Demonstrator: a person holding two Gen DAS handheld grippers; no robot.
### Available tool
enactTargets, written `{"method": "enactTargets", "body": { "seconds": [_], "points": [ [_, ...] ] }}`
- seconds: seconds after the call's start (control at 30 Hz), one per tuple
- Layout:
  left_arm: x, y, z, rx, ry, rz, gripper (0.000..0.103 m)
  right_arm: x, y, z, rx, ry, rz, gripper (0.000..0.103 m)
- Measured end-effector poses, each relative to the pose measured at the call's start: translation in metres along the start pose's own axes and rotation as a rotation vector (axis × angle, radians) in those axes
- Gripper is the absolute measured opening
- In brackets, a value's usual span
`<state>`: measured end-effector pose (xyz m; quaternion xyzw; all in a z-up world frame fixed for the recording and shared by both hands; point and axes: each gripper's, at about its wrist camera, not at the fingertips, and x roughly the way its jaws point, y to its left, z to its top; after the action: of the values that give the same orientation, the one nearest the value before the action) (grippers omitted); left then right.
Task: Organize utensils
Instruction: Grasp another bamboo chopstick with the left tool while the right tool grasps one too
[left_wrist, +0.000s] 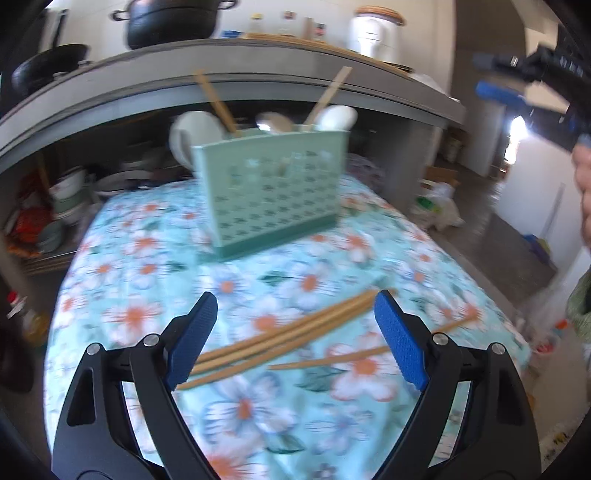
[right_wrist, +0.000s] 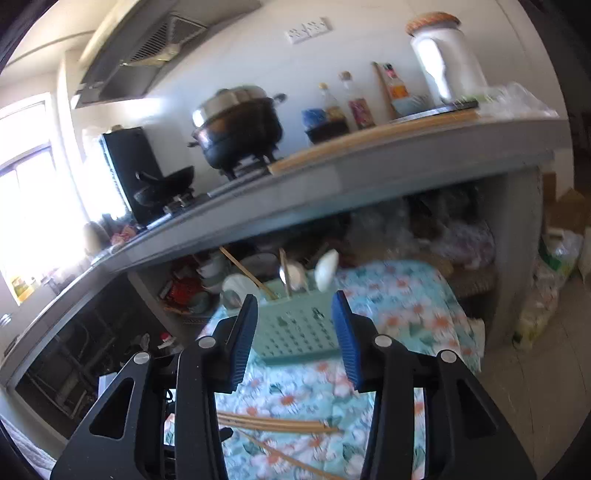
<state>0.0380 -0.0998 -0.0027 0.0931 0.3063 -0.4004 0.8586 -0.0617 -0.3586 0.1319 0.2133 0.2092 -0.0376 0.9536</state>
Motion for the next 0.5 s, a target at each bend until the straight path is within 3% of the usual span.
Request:
{"method": "enactTargets", "body": {
  "seconds": [0.07, 0.17, 0.23, 0.33, 0.5],
  "points": [
    [0.008, -0.02, -0.001, 0.059, 0.025, -0.081, 0.082, -0.001, -0.02, -0.024, 0.061, 0.056, -0.056, 0.042],
    [0.023, -0.056, -0.004, 0.186, 0.093, -0.166, 0.072, 0.0, -0.051, -0.063, 0.175, 0.154, -0.161, 0.042],
    [0.034, -0.083, -0.01, 0.297, 0.133, -0.177, 0.061, 0.002, -0.072, -0.088, 0.258, 0.222, -0.235, 0.042],
    [0.048, -0.122, -0.02, 0.487, 0.178, -0.169, 0.053, 0.001, -0.095, -0.114, 0.356, 0.291, -0.303, 0.042],
    [0.067, -0.169, -0.038, 0.775, 0.187, -0.146, 0.042, -0.009, -0.118, -0.136, 0.448, 0.314, -0.338, 0.042]
  ]
}}
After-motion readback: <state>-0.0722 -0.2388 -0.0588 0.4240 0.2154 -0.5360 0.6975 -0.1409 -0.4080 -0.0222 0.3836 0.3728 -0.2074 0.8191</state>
